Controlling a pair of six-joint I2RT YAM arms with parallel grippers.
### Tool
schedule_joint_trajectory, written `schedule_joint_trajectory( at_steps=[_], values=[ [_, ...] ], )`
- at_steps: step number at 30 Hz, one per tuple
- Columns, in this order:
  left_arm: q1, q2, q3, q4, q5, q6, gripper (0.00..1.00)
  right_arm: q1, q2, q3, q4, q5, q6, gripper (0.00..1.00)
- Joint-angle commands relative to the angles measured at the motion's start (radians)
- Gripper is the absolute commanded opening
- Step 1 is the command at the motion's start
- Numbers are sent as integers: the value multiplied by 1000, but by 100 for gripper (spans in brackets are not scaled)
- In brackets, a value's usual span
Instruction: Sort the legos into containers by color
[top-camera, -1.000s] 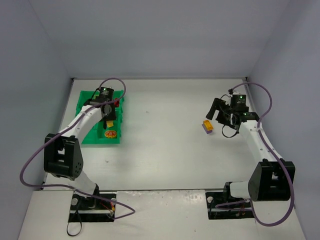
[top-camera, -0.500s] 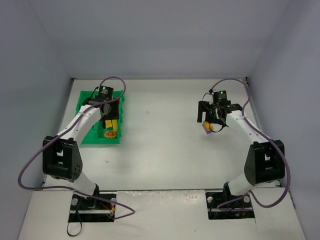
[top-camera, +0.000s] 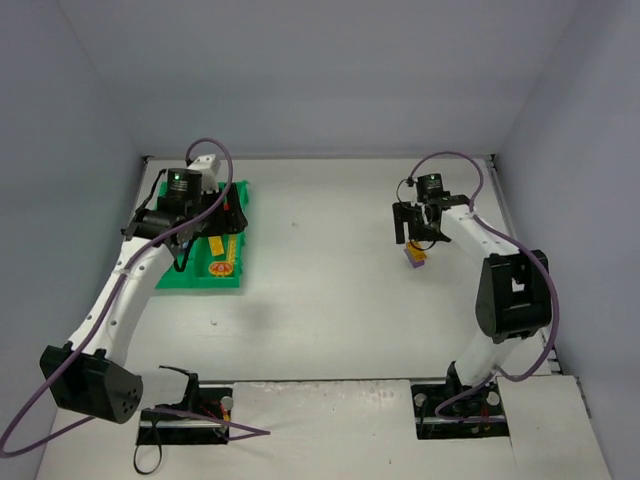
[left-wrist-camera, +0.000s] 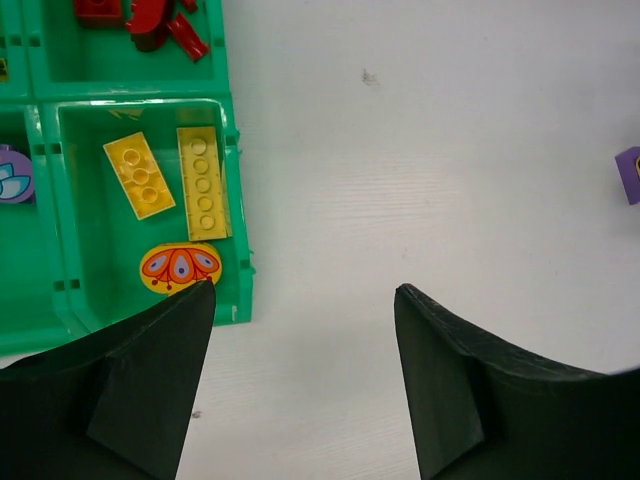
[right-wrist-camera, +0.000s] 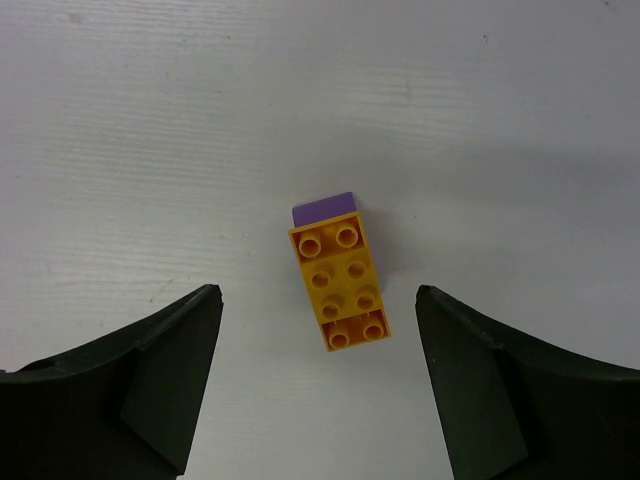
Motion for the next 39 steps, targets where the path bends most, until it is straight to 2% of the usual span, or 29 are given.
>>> schedule_joint_trajectory(
  at_steps=[1, 4, 9, 16, 18, 30, 39],
  values=[
    [0, -19, 36, -29, 52, 10, 66, 3, 24, 32, -19, 30, -29, 75],
    [0, -23, 27, -28, 67, 8, 66, 3, 56, 38, -19, 38, -29, 71],
    [0, -27, 10, -26, 81, 5, 66, 2, 85, 52, -16, 36, -29, 58],
    [0, -30, 8, -29, 86, 10, 66, -4, 105, 50, -15, 41, -51, 48],
    [0, -29, 8, -29, 86, 11, 66, -6, 104, 43, -13, 41, -52, 42],
    [0, -27, 14, -28, 112, 10, 66, -6, 112, 18, -4, 75, -40, 41],
    [0, -27, 17, -29, 121, 10, 66, -6, 118, 10, -1, 66, -37, 49]
  ],
)
